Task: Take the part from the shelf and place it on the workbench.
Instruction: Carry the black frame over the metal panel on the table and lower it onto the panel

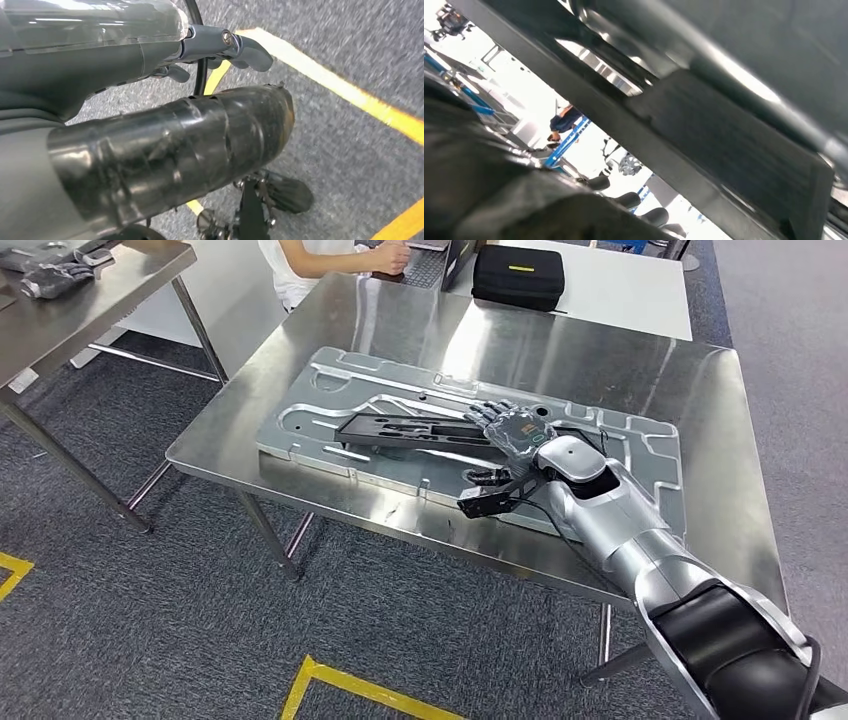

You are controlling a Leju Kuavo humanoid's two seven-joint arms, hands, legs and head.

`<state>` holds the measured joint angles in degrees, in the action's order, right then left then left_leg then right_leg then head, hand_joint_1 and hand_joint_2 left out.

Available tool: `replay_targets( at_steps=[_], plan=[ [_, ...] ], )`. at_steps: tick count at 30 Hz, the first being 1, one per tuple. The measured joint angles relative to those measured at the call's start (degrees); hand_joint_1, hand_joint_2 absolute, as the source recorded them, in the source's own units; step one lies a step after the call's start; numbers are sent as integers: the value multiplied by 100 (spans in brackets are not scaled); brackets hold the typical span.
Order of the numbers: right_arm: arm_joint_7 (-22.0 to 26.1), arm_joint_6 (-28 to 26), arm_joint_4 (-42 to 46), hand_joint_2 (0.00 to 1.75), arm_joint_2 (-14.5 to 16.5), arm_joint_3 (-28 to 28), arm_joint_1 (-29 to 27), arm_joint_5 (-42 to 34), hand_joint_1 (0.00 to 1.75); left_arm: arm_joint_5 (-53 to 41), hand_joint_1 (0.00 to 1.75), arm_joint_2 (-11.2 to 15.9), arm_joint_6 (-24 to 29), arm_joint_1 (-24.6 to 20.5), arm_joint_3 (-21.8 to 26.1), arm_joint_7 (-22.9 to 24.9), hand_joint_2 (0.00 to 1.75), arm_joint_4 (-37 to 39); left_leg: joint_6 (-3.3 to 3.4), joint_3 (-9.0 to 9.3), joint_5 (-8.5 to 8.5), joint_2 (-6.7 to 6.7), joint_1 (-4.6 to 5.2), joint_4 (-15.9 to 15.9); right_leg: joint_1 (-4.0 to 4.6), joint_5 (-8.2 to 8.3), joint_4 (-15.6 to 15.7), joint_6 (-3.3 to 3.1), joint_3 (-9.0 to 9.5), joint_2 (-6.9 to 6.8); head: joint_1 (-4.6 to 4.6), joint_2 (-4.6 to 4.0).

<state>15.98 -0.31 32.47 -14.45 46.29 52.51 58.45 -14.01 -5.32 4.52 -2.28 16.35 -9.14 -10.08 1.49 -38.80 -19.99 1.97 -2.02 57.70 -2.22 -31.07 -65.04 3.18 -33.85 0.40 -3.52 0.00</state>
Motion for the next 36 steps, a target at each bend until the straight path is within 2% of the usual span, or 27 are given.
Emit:
replay_targets(
  at_steps=[1, 2, 4, 6, 7, 8, 10, 11, 12, 13, 14, 15, 17, 18, 19, 21, 23, 24, 25, 27, 29, 36],
  plan=[
    [0, 0, 2, 0, -1, 0, 5, 0, 0, 0, 0, 0, -2, -1, 0, 0, 0, -1, -39, -37, 20, 8, -10, 26, 4, 110, 309, 8, 195, 28, 1, 0],
    [0, 0, 3, 0, -5, 0, 10, 0, 0, 0, 0, 1, -3, -2, 1, -1, 0, -1, -81, -61, 41, 17, -11, 45, 10, 170, 504, -11, 304, 57, 1, 0],
    [-1, -1, 6, 0, -11, 0, 13, 0, 0, 0, 0, 1, 1, 1, 1, -1, 0, -2, -185, -85, 111, 47, -2, 40, 55, 225, 527, -101, 295, 100, 3, 0],
    [2, -2, 8, 0, -7, 0, 22, 0, 0, 0, 0, 0, 4, 17, 1, -1, 0, -1, -272, -134, 123, 37, -13, 41, 55, 293, 549, -230, 224, 65, 5, 0],
    [4, -2, 9, 0, -3, 0, 27, 0, 0, 0, 0, -1, 5, 24, 1, 0, 0, -1, -292, -185, 1, -10, -22, 125, 56, 349, 561, -294, 176, 42, 8, 0],
    [6, -1, 9, 0, -1, 0, 32, 0, 0, 0, 0, -1, 4, 27, 1, 0, 0, -1, -296, -264, -230, -66, -28, 331, 59, 415, 574, -356, 117, 17, 11, 0],
    [7, 1, 9, 0, -11, 0, 35, 1, 0, 0, 0, 0, -4, 16, 1, -8, 0, -2, -288, -458, -840, -153, -24, 1069, 98, 529, 577, -428, -30, -20, 13, 0],
    [13, 7, 9, 0, -19, 0, 34, 2, 0, -3, 0, 1, -8, 13, 1, -15, 0, -2, -286, -530, -1027, -161, -17, 1459, 122, 582, 576, -444, -111, -33, 13, 0],
    [21, 15, 9, 0, -27, 0, 31, 2, 0, -8, 0, 2, -11, 11, 3, -24, 0, -2, -279, -544, -1074, -163, -7, 1738, 145, 633, 574, -451, -191, -44, 13, 0],
    [37, 24, 9, 0, -35, 0, 29, 1, 0, -16, 0, 3, -11, 11, 4, -32, 0, -2, -261, -476, -992, -163, 8, 1844, 167, 682, 572, -453, -268, -50, 13, 0],
    [55, 31, 9, 0, -45, 0, 26, 1, 0, -25, 0, 3, -14, 12, 5, -40, 0, -2, -225, -311, -849, -163, 27, 1745, 188, 733, 570, -450, -336, -57, 13, 0],
    [69, 34, 9, 0, -57, 0, 25, 0, 0, -32, 0, 4, -19, 10, 7, -46, 0, -2, -169, -45, -740, -166, 55, 1459, 203, 780, 566, -445, -388, -65, 14, 0],
    [83, 35, 13, 0, -82, 0, 24, -3, 0, -36, 0, 19, -29, -2, 10, -51, 0, -4, -41, 599, -800, -204, 130, 631, 230, 851, 554, -416, -452, -89, 13, 0],
    [83, 35, 14, 0, -96, 0, 24, -7, 0, -36, 0, 26, -34, -12, 13, -51, 0, -5, -4, 811, -893, -223, 161, 307, 230, 881, 550, -389, -462, -106, 12, 0],
    [84, 36, 16, 0, -108, 0, 23, -10, 0, -35, 0, 32, -35, -21, 18, -50, 0, -6, 17, 917, -969, -238, 186, 116, 226, 910, 554, -353, -467, -125, 11, 0],
    [89, 37, 22, 0, -125, 0, 21, -15, 0, -35, 0, 28, -40, -18, 32, -43, 0, -6, 19, 919, -945, -227, 197, -12, 214, 975, 619, -296, -445, -149, 11, 0],
    [95, 42, 32, 0, -127, 0, 30, -16, 0, -35, 0, 25, -54, 4, 50, -27, 0, -6, -17, 931, -851, -219, 185, -122, 235, 929, 722, -400, -428, -151, 4, 0],
    [96, 48, 36, 0, -131, 0, 35, -16, 0, -35, 0, 23, -65, 11, 62, -19, 0, -6, -27, 929, -813, -219, 180, -156, 244, 941, 766, -468, -430, -145, 1, 0],
    [96, 58, 37, 0, -136, 0, 41, -16, 0, -35, 0, 23, -77, 14, 77, -13, 0, -6, -28, 909, -782, -221, 185, -163, 246, 1000, 798, -507, -441, -142, -3, 0],
    [96, 75, 40, 0, -143, 0, 41, -16, 0, -35, 0, 23, -99, 18, 105, -3, 0, -6, 14, 866, -753, -221, 200, -145, 230, 1179, 842, -437, -450, -135, -2, 0],
    [96, 80, 41, 0, -145, 0, 41, -17, 0, -35, 0, 22, -109, 20, 121, 2, 0, -6, 32, 844, -737, -221, 205, -123, 218, 1233, 859, -367, -458, -132, -2, 0],
    [96, 87, 42, 0, -146, 0, 42, -16, 0, -35, 0, 21, -111, 18, 134, 2, 0, -6, 43, 830, -730, -221, 217, -101, 212, 1266, 859, -338, -473, -131, -2, 0]
  ],
)
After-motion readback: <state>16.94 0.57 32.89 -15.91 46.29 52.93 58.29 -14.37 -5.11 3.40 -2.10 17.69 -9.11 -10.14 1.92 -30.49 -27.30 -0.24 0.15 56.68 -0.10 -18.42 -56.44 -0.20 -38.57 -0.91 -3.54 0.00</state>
